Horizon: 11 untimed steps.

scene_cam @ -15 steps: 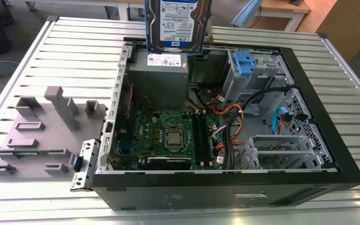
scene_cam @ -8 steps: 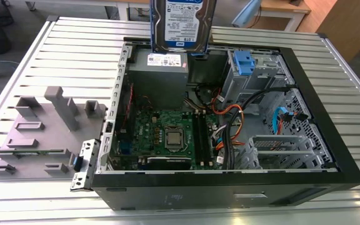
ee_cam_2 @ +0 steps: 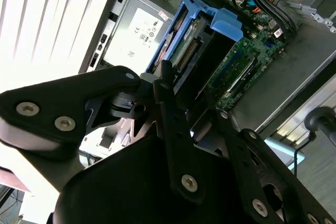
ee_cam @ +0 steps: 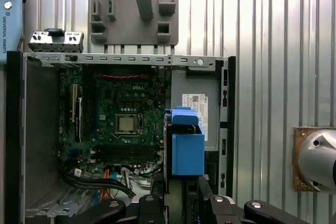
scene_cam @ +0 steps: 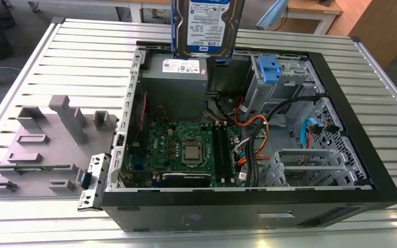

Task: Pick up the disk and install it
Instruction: 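Pick up the disk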

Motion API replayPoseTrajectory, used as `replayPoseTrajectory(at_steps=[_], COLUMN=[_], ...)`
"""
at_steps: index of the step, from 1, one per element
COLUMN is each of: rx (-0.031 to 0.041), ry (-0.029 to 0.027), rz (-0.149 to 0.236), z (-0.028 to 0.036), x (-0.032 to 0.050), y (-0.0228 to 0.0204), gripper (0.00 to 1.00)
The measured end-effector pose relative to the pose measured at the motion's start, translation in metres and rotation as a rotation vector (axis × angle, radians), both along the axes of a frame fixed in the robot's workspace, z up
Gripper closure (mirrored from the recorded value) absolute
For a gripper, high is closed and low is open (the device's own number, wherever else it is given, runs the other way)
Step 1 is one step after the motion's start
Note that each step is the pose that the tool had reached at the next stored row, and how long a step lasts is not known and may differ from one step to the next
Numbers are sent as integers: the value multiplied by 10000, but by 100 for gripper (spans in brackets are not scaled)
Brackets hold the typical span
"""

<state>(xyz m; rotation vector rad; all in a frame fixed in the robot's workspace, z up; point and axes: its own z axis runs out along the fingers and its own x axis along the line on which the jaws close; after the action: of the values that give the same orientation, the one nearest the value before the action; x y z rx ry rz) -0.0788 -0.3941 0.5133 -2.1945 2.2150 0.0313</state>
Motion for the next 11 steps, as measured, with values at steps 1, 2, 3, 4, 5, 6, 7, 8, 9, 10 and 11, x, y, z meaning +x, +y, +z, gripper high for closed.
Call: replayPoseTrajectory(at_steps=[1,2,3,4,5,6,7,8,9,10,11], rx=[1,2,8,9,11,11,13,14,15,16,17], ry=[1,0,1,1,1,1,0,0,1,0,1], rz=[0,0,-1,-1,-1,-1,-1,-1,0,0,0], z=[0,0,0,0,0,0,0,0,0,0,0], x=[12,23,87,98,109,120,131,142,154,165,176], y=[0,0,0,0,0,0,0,0,0,0,0], gripper=[65,65,65,65,65,65,65,65,65,65,65])
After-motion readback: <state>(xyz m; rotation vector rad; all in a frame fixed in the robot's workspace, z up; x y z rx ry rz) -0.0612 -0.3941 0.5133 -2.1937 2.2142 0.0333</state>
